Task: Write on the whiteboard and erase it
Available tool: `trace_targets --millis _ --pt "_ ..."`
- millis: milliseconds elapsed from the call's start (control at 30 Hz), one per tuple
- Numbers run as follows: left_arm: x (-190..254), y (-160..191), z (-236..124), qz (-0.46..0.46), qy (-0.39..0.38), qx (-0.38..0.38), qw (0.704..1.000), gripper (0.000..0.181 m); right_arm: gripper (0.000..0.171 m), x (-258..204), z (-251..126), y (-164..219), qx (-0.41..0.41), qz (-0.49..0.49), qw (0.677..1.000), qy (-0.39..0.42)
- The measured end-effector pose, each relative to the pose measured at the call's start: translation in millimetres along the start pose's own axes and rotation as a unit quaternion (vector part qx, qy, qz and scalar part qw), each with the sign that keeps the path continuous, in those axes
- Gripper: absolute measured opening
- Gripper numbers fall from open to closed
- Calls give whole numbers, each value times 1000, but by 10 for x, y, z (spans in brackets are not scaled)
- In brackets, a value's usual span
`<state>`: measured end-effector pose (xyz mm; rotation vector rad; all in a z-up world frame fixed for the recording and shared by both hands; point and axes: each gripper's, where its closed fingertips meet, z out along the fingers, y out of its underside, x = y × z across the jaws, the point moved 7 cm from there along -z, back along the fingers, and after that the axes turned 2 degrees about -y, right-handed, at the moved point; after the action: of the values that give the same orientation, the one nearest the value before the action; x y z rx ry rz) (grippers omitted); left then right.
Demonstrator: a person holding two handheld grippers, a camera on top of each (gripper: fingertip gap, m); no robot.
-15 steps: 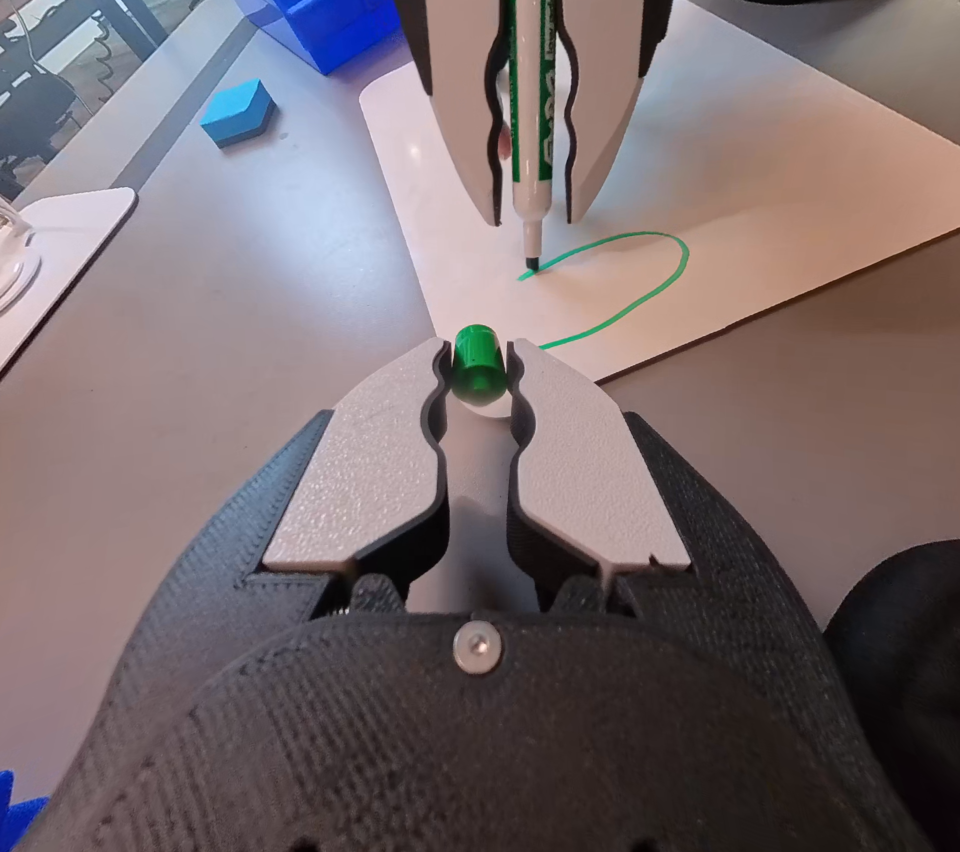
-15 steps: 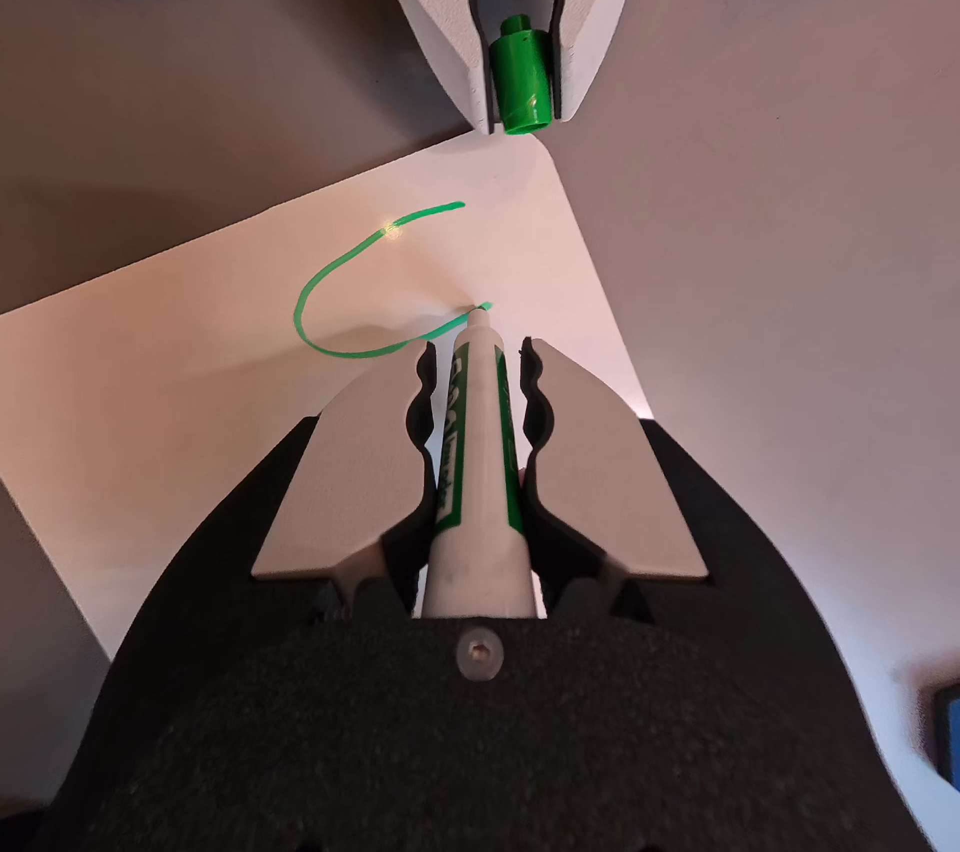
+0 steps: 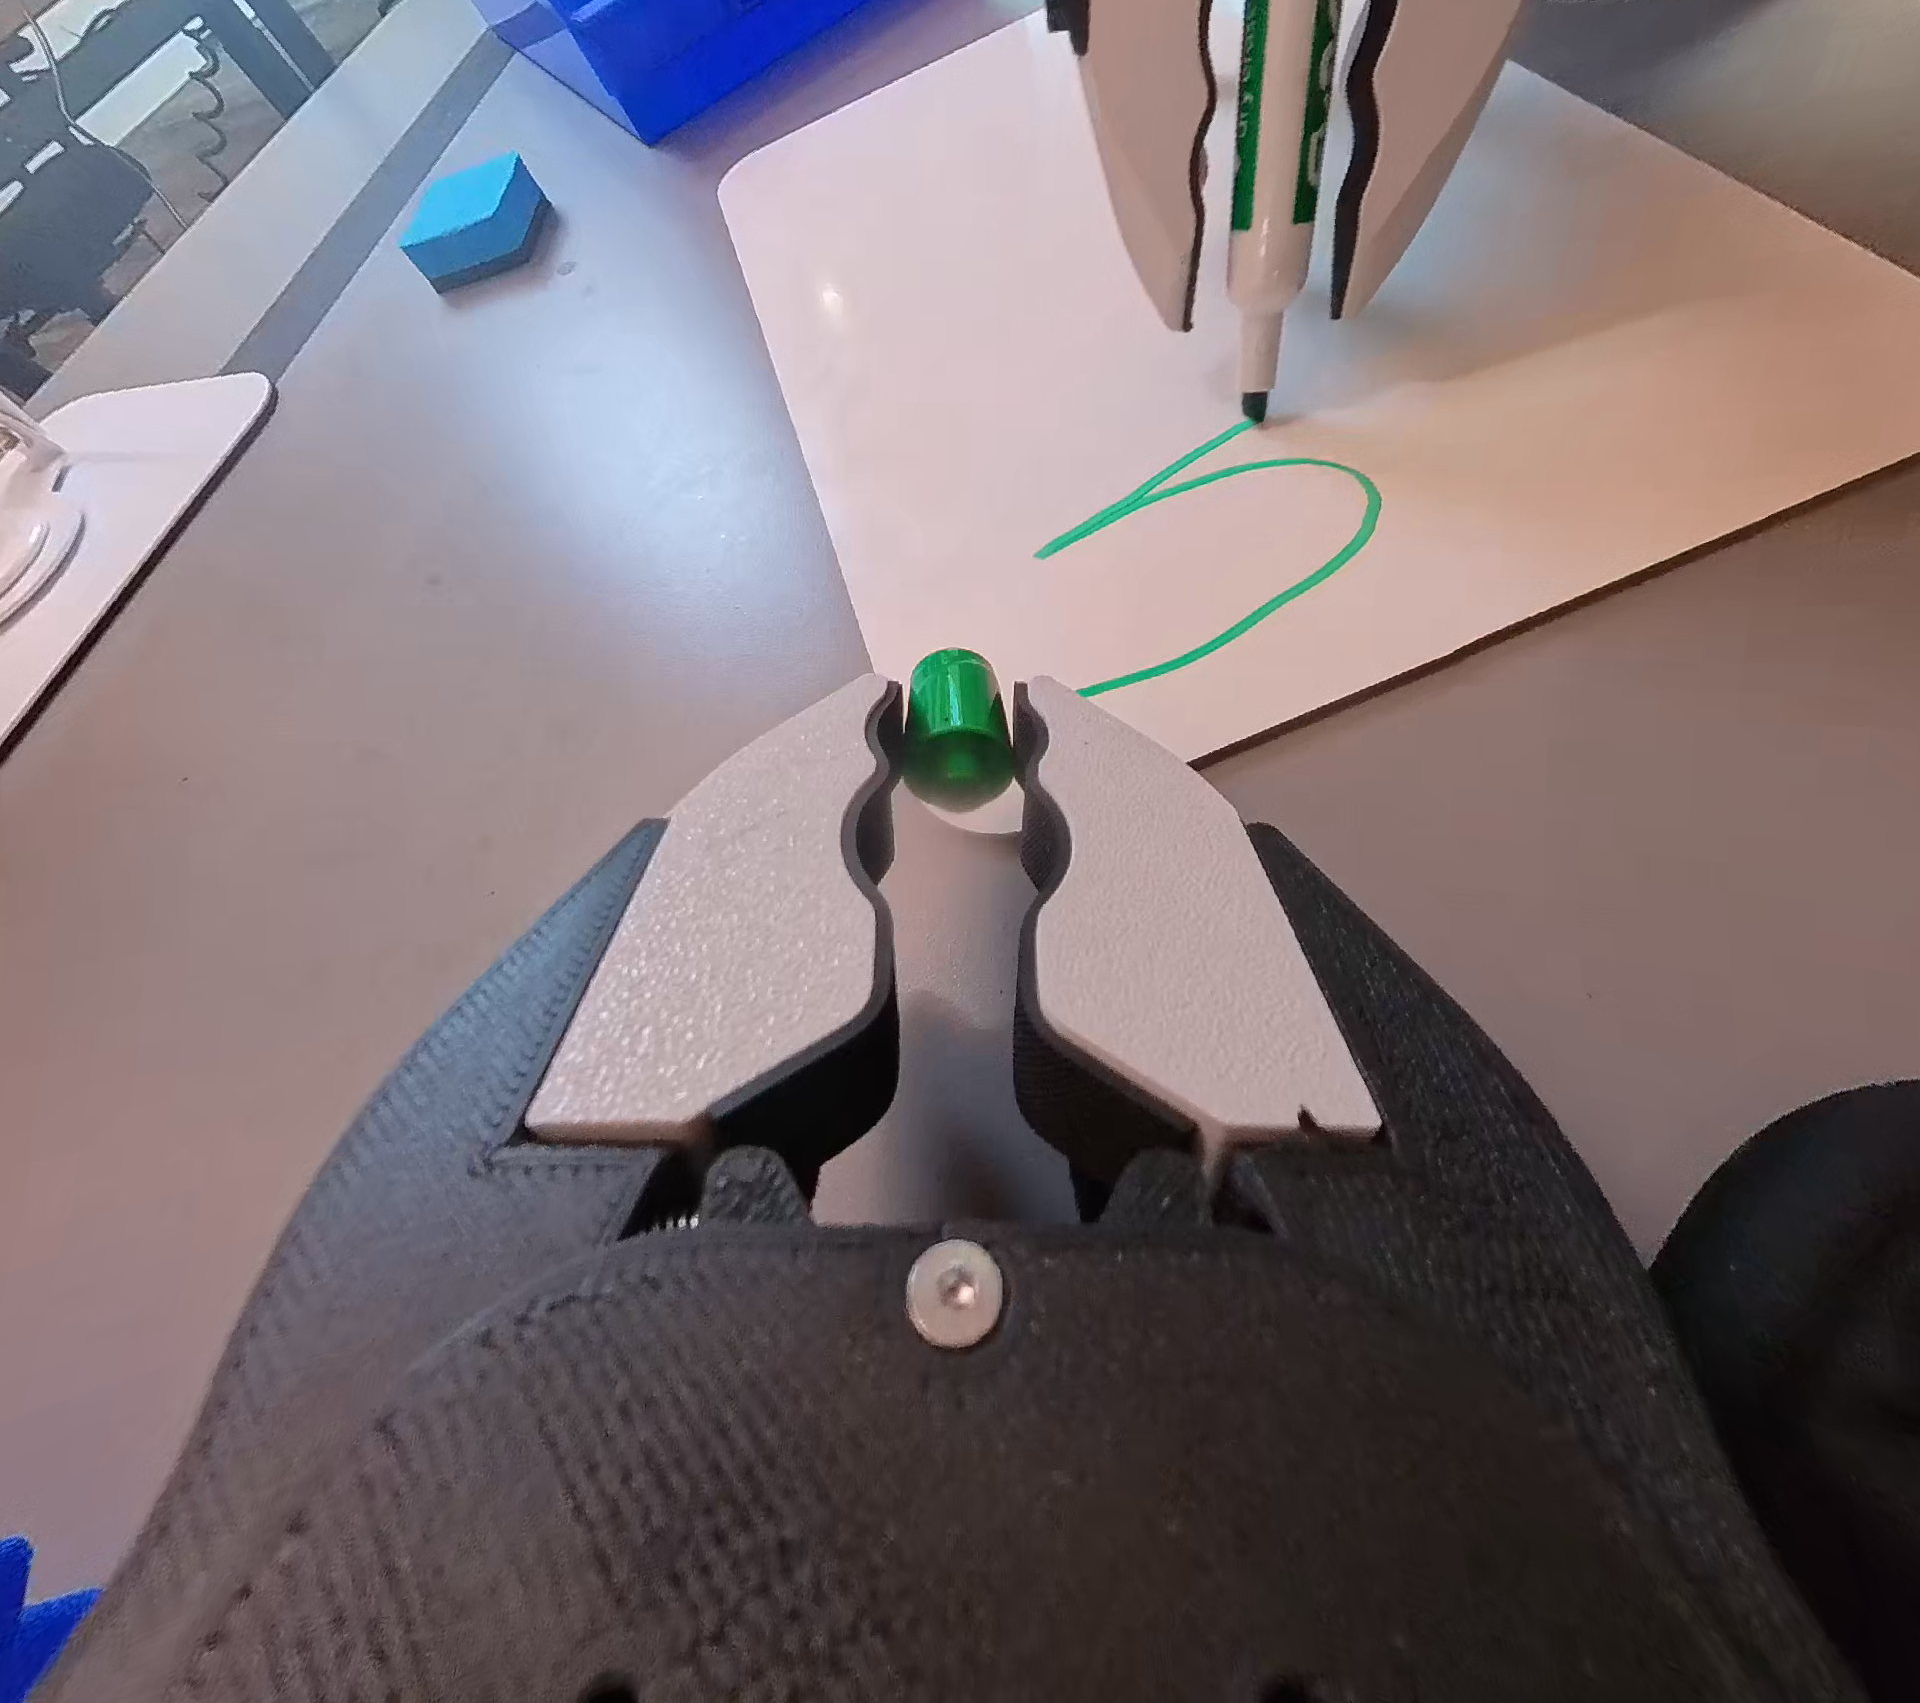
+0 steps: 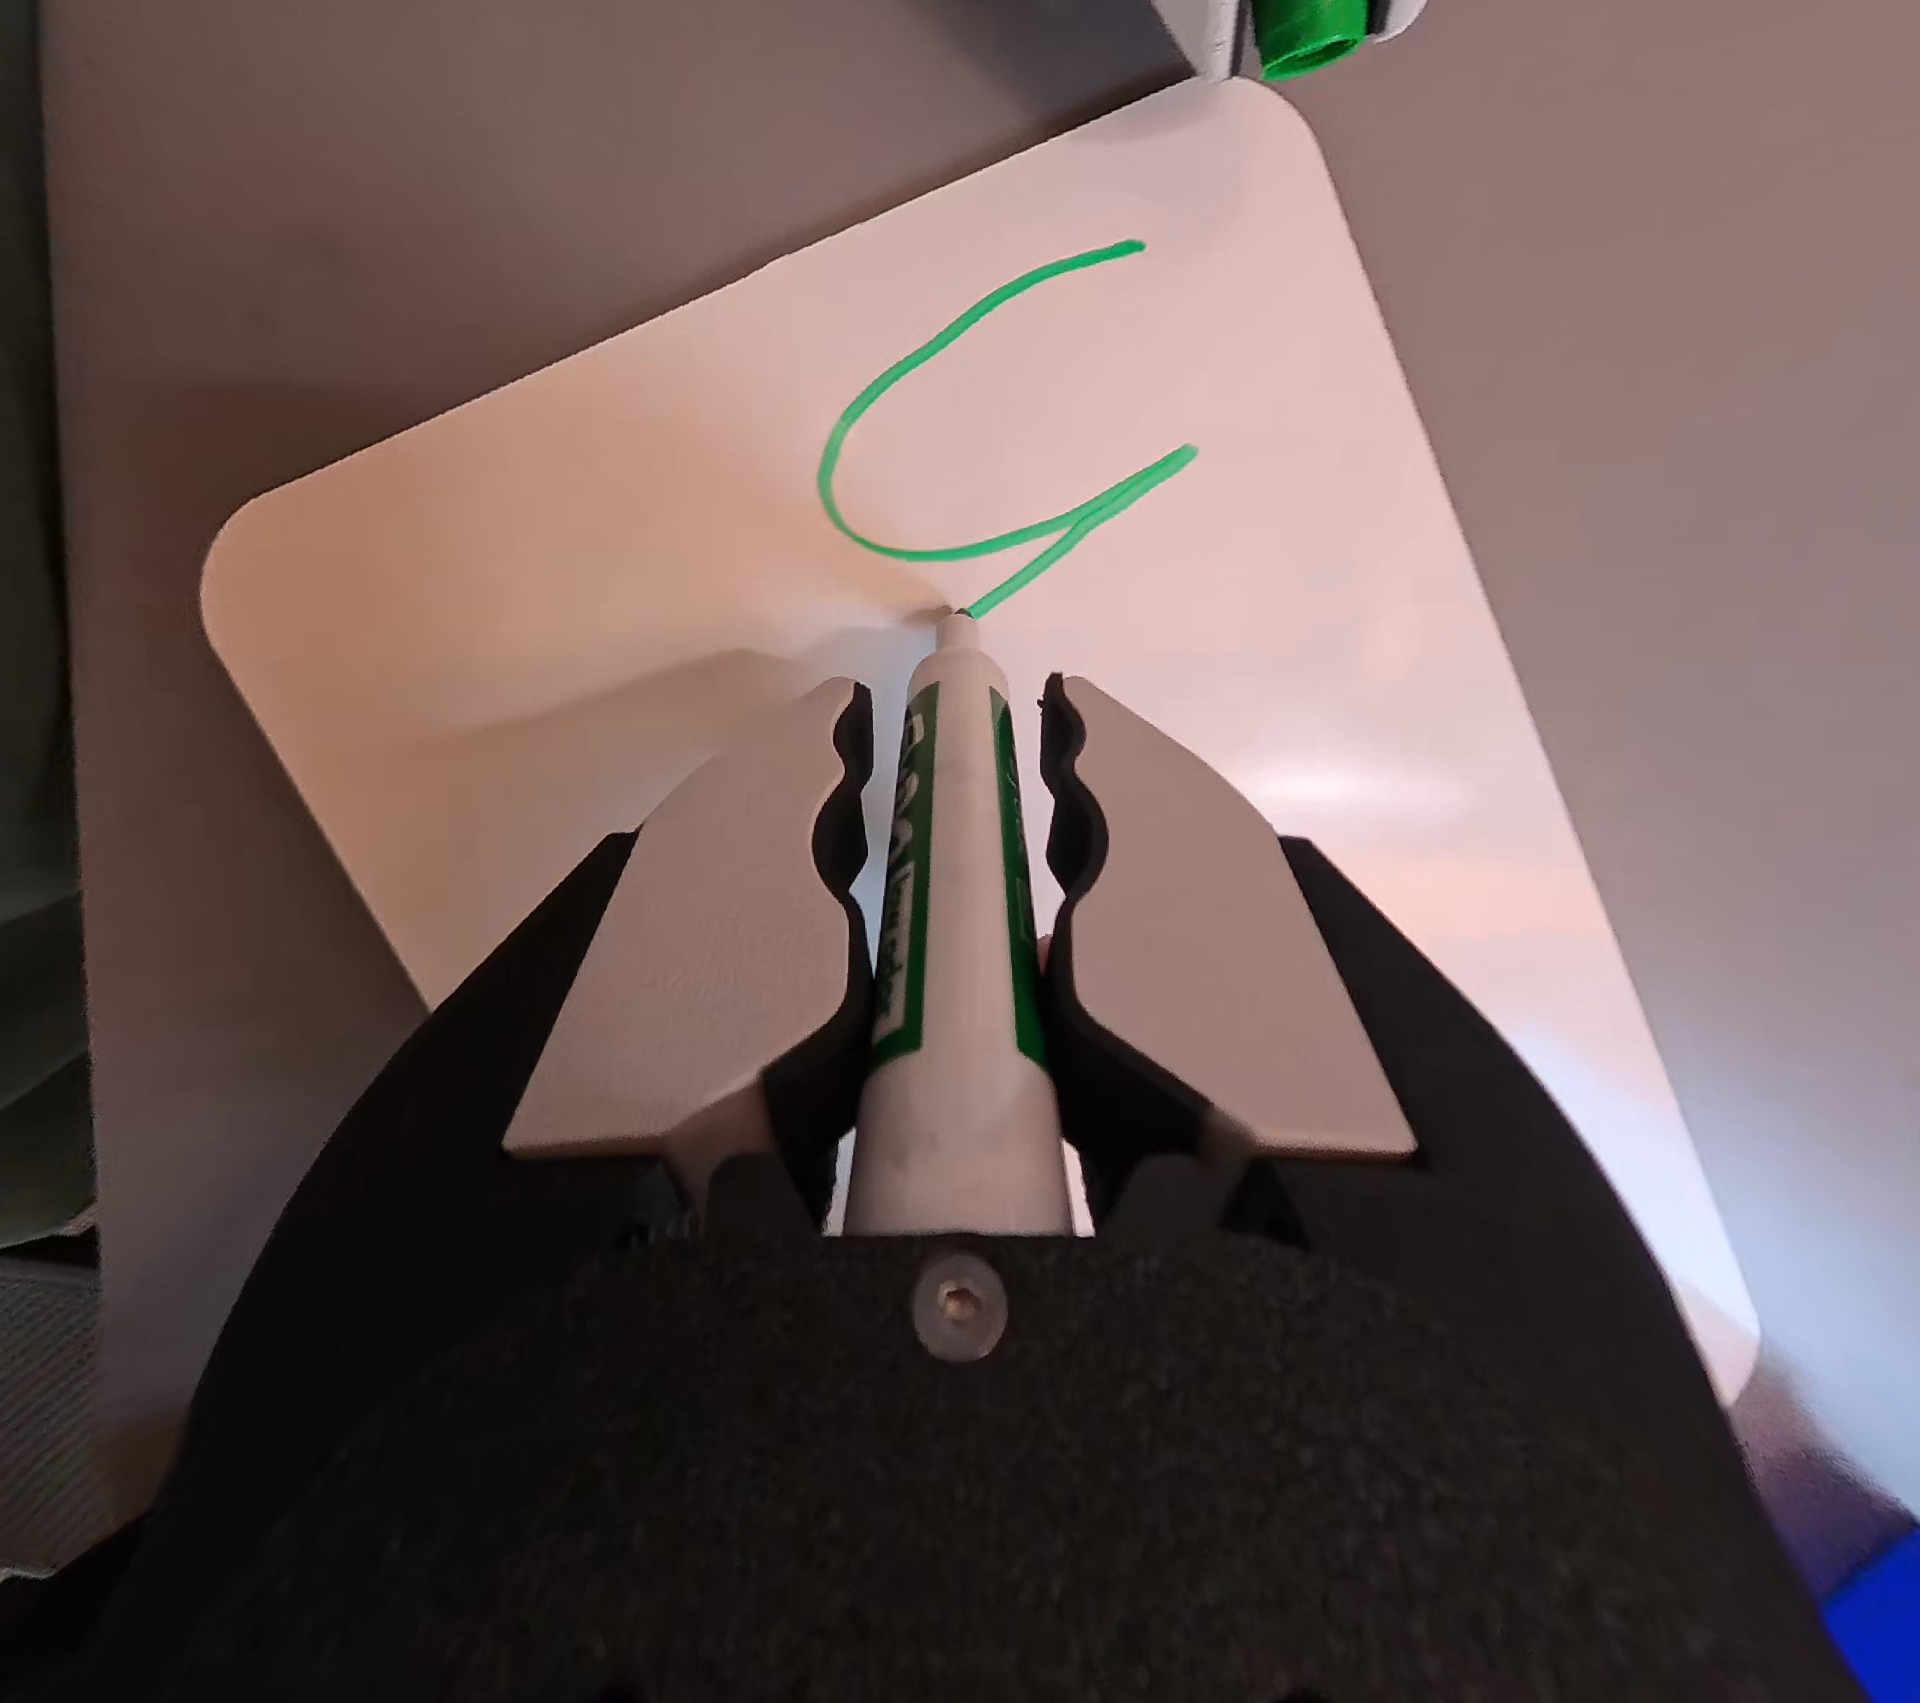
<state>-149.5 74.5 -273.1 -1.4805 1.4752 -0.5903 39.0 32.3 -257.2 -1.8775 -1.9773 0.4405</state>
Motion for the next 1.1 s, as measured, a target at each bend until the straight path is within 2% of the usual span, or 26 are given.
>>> trace_targets --millis 167,567,1100 --pt "-2 -1 2 0 -1 0 1000 20 32 -22 -18 2 3 1 1000 6" --pt "-20 -3 -4 -5 -1 4 1000 20 33 489 -37 -63 40 21 998 40" --pt "-14 2 -3 -4 1 2 1000 20 33 573 38 -102 42 27 998 31"
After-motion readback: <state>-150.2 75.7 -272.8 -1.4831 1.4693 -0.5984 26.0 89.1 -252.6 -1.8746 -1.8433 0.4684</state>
